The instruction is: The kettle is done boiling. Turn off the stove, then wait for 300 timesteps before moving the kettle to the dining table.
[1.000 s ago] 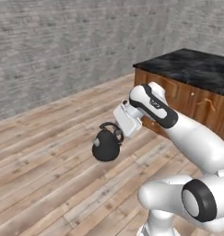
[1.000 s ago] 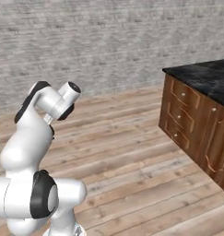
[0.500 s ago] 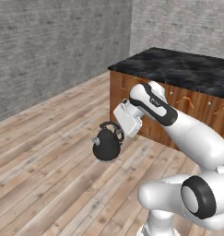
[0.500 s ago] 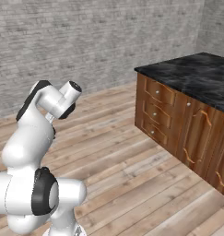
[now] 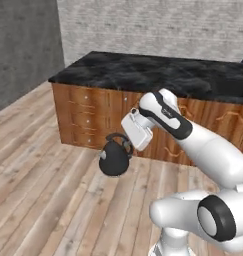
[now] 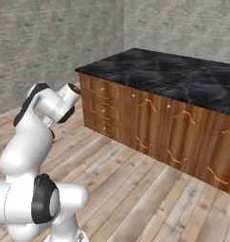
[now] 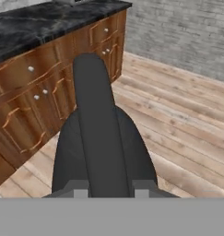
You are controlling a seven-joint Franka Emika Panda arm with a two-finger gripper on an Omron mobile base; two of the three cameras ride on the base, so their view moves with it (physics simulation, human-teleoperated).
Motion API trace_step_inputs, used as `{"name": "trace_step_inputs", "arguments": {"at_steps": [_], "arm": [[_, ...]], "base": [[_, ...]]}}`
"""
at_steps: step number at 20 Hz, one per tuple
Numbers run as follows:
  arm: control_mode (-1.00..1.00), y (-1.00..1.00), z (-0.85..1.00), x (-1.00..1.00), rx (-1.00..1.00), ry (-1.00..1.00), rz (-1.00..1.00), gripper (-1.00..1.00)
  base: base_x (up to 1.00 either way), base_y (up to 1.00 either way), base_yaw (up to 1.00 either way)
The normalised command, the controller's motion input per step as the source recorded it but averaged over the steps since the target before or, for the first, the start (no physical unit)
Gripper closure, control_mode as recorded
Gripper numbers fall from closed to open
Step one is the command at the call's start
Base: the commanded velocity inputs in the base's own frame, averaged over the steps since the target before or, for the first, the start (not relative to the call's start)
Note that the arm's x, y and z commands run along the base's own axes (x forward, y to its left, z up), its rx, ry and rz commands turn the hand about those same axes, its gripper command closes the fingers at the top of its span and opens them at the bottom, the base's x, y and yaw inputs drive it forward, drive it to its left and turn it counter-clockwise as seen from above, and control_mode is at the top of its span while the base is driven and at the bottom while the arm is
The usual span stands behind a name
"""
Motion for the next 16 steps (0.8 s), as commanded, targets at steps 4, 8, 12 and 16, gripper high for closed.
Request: {"name": "trace_step_inputs", "arguments": {"at_steps": [4, 8, 12, 16], "arm": [[1.00, 0.00, 0.00, 0.00, 0.00, 0.00, 0.00, 1.00], [1.00, 0.00, 0.00, 0.00, 0.00, 0.00, 0.00, 1.00], [1.00, 0.00, 0.00, 0.00, 0.00, 0.00, 0.00, 1.00], [1.00, 0.00, 0.00, 0.00, 0.00, 0.00, 0.00, 1.00]], "base": [[0.27, 0.02, -0.56], [0.39, 0.10, -0.48], [0.49, 0.47, -0.30], [0.51, 0.62, -0.23]]}}
